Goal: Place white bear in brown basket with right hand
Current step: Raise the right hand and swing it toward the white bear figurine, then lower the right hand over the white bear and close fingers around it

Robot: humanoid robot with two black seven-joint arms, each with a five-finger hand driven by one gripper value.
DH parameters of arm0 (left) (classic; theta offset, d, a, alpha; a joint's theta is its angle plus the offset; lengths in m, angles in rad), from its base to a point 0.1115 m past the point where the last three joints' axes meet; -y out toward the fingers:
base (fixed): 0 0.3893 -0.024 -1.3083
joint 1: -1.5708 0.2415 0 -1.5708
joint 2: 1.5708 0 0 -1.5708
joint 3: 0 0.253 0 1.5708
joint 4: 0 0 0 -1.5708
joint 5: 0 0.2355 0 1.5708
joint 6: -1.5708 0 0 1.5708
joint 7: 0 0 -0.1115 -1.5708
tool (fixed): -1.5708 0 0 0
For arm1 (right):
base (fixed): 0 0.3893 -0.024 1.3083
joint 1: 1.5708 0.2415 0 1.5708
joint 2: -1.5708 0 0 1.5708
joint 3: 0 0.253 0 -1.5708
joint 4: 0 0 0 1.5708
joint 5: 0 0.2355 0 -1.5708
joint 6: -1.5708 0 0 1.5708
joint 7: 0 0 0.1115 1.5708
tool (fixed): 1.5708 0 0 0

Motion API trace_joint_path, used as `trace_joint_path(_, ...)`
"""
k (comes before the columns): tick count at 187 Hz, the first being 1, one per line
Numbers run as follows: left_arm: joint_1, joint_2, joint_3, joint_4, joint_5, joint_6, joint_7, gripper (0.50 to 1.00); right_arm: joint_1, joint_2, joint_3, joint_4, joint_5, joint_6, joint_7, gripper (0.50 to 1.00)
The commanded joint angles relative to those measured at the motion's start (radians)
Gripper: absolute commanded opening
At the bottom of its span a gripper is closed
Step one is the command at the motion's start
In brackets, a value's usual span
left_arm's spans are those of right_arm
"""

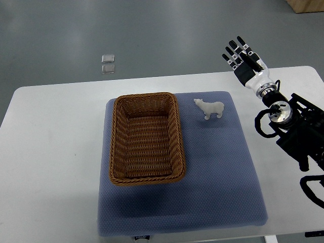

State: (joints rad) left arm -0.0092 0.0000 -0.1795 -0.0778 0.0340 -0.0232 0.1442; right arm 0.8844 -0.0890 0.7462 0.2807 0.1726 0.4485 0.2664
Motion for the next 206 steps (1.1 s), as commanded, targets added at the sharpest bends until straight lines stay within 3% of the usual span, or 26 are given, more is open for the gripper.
trace_joint_path(1, 0.0, 0.0, 0.002, 0.0, 0.0, 0.0, 0.0, 1.0, 0.001, -0.002, -0.001, 0.0, -0.001, 0.009, 0.002, 0.944)
trace_joint_path(76, -0.002, 0.0, 0.002, 0.0, 0.0, 0.0, -0.002, 1.0, 0.019, 0.0, -0.01, 0.029, -0.067, 0.01, -0.021, 0.94)
trace_joint_path(108, -0.002, 0.0, 0.003, 0.0, 0.0, 0.0, -0.002, 1.0, 0.071, -0.043, -0.027, 0.071, -0.248, 0.002, -0.081, 0.94)
trace_joint_path(155, -0.002, 0.0, 0.003, 0.0, 0.0, 0.0, -0.002, 1.0, 0.231, -0.086, -0.274, 0.072, -0.697, 0.016, -0.13, 0.94)
trace_joint_path(173, 0.0, 0.0, 0.003, 0.0, 0.0, 0.0, -0.002, 1.0, 0.324, -0.112, -0.387, 0.087, -0.826, 0.065, -0.136, 0.942)
trace_joint_path(206, 0.0, 0.0, 0.003, -0.004, 0.003, -0.001, -0.002, 1.0, 0.436, -0.193, -0.605, 0.259, -0.993, 0.104, -0.174, 0.942)
